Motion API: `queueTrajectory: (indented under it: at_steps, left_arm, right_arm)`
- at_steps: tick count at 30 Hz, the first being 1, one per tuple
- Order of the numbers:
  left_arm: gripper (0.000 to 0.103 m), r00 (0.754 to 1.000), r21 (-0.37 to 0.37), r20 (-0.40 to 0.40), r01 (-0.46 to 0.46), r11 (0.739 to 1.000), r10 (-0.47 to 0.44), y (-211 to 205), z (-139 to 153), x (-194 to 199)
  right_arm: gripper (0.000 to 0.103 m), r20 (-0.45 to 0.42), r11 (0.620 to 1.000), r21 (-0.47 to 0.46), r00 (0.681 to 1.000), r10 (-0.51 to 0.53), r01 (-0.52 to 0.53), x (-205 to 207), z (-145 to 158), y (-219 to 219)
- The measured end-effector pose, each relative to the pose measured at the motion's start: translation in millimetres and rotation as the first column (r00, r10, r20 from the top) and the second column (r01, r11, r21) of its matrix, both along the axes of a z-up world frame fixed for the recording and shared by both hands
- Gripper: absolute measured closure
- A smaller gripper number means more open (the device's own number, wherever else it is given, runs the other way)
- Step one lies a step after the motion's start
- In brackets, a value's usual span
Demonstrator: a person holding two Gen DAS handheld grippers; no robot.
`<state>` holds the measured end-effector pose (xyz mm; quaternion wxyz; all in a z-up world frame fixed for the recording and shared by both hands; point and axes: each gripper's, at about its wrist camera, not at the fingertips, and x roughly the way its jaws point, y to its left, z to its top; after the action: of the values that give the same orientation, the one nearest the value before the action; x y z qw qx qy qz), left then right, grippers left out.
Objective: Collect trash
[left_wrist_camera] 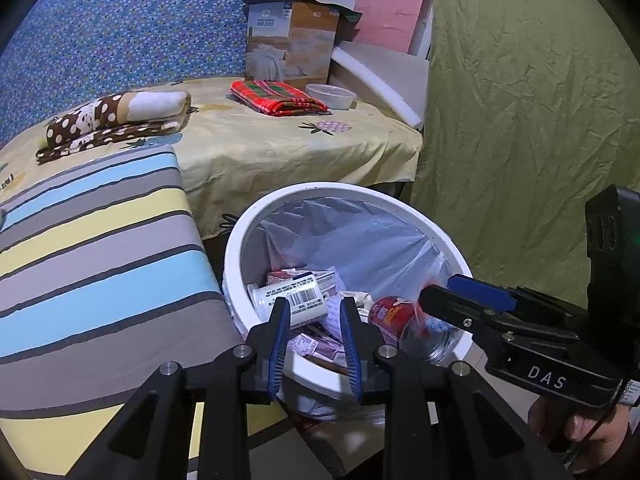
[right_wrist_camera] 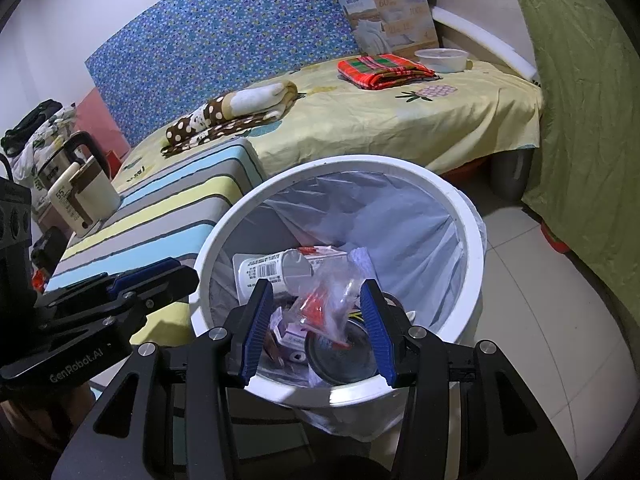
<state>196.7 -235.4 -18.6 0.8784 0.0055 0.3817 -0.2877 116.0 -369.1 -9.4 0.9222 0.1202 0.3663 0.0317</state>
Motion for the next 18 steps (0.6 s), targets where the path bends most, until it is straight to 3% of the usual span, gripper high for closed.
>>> queueTrajectory:
  at_steps: [18]
  left_arm:
    - [0.075, 0.998, 0.006, 0.037, -0.050, 0.999, 0.050, 34, 18, -43]
  right_arm:
    - [0.055, 0.068, 1.000, -0.020, 0.998, 0.013, -0.012, -33, 22, 23]
